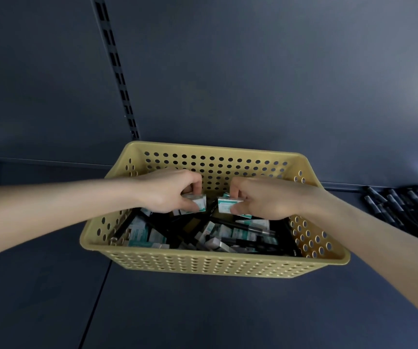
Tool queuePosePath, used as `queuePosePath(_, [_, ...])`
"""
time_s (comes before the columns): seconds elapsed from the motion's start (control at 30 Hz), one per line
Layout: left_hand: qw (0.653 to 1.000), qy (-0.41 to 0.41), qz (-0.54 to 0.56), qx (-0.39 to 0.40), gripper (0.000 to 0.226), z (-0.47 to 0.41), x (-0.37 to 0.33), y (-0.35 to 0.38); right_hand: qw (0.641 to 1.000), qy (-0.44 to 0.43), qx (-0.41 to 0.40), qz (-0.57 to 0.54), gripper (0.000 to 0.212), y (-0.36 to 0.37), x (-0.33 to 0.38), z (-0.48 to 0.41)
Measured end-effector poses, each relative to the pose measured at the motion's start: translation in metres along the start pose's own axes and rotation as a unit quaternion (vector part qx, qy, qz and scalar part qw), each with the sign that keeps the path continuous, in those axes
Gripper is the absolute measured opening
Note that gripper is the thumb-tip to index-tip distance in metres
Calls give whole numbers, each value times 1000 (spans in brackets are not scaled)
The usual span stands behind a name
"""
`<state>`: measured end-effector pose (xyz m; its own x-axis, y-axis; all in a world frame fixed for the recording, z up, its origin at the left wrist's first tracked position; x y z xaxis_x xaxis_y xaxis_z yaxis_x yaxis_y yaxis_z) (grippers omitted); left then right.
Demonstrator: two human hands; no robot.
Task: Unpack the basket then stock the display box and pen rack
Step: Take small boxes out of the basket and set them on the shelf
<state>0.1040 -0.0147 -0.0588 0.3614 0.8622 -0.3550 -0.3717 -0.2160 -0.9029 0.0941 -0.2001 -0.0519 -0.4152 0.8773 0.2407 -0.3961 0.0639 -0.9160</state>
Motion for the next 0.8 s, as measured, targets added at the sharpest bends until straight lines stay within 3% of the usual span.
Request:
queuePosePath(0.23, [1000, 1, 1, 1, 40, 7, -3, -5, 991, 10, -43, -127, 40, -12, 5, 6])
queuePosePath(0.37, [985, -11, 151, -84, 38, 22, -12, -27, 963, 24, -102, -247, 37, -22, 5, 17])
queuePosePath(0.43, [951, -4, 274, -142, 25, 32, -22, -36, 916, 29, -168, -363, 25, -27, 9, 27])
queuePosePath(0.57, [838, 9, 514, -185, 17, 48, -58, -39, 820, 50, -307, -480, 19, -35, 11, 58])
queuePosePath(0.67, [793, 42, 575, -198, 19, 55, -89, -34, 765, 40, -338, -546, 17, -35, 14, 87])
queuePosePath(0.8, [757, 67, 613, -219, 18, 58, -131, -18, 719, 12, -383, -580, 20, -20, 8, 125])
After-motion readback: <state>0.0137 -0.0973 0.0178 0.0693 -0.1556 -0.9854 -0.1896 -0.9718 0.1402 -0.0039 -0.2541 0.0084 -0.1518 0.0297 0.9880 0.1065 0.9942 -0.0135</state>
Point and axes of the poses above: each hand's wrist, its own z-axis away from the middle knuckle, its own y-axis out of the palm, x = y × z, the point moved 2 cm from there along -z, towards the middle knuckle, and after that the axes turned 6 degrees about -x, right-handed, at the moved point
